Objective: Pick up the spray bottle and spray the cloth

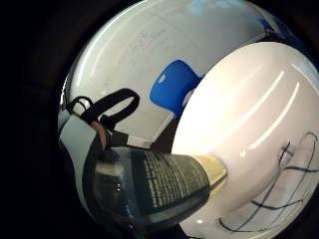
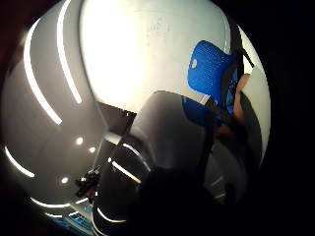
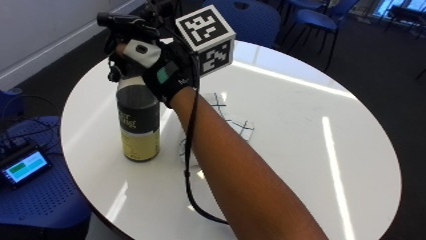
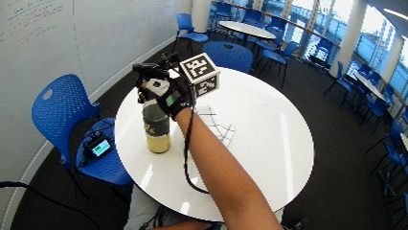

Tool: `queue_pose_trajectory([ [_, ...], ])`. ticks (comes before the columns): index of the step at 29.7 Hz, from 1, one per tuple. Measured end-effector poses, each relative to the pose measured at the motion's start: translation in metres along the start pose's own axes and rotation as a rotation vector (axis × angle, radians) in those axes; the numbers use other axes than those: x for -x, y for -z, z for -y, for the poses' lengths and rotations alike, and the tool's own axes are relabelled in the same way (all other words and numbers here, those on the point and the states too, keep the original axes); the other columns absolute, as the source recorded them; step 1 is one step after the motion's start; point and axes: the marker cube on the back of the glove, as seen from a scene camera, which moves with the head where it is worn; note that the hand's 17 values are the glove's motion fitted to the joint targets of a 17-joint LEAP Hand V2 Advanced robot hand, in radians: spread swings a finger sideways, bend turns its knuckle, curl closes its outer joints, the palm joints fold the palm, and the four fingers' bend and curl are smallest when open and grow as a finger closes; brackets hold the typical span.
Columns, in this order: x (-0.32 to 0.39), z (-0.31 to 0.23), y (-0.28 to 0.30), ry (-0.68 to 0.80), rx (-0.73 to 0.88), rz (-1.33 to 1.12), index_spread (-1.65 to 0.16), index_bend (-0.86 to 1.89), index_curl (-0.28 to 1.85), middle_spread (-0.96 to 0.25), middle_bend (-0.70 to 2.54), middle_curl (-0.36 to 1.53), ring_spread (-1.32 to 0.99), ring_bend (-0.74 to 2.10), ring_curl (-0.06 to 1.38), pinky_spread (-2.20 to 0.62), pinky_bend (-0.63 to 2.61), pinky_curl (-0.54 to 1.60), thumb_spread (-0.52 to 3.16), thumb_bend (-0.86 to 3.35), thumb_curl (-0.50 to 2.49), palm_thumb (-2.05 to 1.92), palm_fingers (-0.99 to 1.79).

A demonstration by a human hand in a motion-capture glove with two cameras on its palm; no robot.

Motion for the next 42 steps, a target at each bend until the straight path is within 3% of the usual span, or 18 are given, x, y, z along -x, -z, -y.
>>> queue_pose_trajectory([
  [8,-0.033,-0.024,0.019,-0.122,0.082,-0.008,-0.30,0.37,0.67,-0.21,0.70,0.53,-0.20,0.58,0.45,-0.25,0.36,0.40,0.21,-0.02,0.80,0.95,1.33],
  [16,-0.038,-0.035,0.019,-0.182,0.206,-0.046,-0.30,0.29,0.65,-0.20,0.64,0.51,-0.21,0.57,0.45,-0.09,0.24,0.38,0.32,-0.03,0.80,0.94,1.07],
  [22,-0.045,-0.041,0.021,-0.177,0.209,-0.074,-0.33,0.06,0.57,-0.21,0.55,0.50,-0.21,0.59,0.46,0.00,0.26,0.38,0.43,-0.04,0.78,0.91,0.91],
  [27,-0.051,-0.045,0.017,-0.175,0.167,-0.099,-0.37,-0.12,0.40,-0.19,0.56,0.49,-0.19,0.60,0.46,0.11,0.35,0.41,0.67,-0.07,0.71,0.78,0.59],
  [35,-0.060,-0.052,0.017,-0.189,0.148,-0.161,-0.39,0.01,0.25,-0.12,0.45,0.43,-0.12,0.52,0.41,0.20,0.46,0.42,0.83,-0.06,0.59,0.62,0.27],
  [42,-0.069,-0.059,0.021,-0.200,0.103,-0.133,-0.39,0.04,0.19,-0.08,0.43,0.41,-0.08,0.51,0.38,0.24,0.48,0.40,0.88,-0.05,0.52,0.56,0.20],
])
